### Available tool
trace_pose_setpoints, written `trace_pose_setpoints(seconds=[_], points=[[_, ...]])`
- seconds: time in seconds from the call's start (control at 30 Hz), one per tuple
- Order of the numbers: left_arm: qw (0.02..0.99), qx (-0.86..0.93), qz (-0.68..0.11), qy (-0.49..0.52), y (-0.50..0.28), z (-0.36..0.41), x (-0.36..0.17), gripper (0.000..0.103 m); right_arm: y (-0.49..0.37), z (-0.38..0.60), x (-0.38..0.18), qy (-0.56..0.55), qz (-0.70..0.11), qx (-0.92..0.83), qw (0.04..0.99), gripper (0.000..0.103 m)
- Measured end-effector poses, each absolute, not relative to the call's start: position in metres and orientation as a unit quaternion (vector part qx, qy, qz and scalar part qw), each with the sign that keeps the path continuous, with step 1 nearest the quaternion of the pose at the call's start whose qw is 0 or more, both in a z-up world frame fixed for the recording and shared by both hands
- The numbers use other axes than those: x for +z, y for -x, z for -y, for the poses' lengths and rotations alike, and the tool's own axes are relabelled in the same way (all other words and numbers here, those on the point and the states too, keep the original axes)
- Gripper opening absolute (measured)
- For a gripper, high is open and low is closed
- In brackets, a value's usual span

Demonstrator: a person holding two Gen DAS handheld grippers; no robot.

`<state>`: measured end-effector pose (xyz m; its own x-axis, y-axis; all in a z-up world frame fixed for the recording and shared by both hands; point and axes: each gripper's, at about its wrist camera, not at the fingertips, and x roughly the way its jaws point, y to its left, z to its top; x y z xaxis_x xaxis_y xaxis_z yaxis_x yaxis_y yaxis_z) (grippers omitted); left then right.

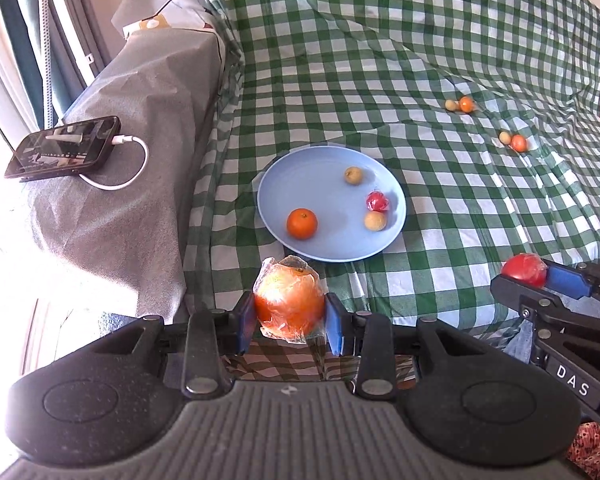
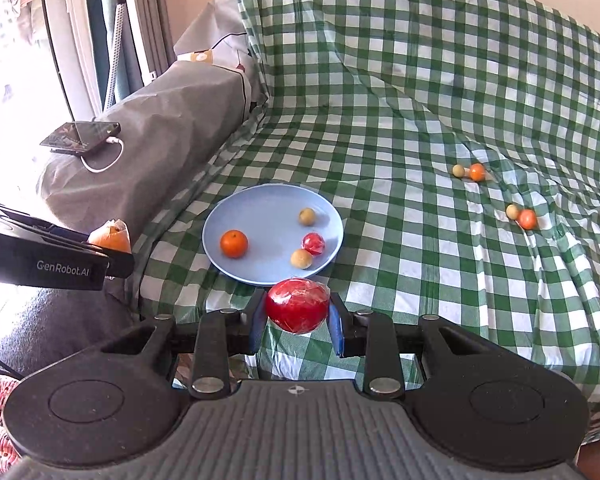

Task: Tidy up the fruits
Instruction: 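Carry the wrapped orange and red fruit toward the blue plate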

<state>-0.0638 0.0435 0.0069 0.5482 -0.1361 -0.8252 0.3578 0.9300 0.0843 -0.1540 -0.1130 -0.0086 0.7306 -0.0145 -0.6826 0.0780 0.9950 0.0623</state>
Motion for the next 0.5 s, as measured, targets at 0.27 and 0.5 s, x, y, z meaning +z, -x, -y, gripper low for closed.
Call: trace_pose_setpoints(seconds=[0.27,0.5], points=[[0.867,-0.135,-0.463,-0.123,0.047,-0.044,0.002,0.04,0.143,0.114,-0.016,-0.036,-0.383,-0.019,0.923,0.033],[0.862,-0.133,-0.473,-0.126,0.021,-0.036,-0.007,0.04,0.124,0.123,-0.025,-0.039,-0.396,-0.02,0.917,0.033]])
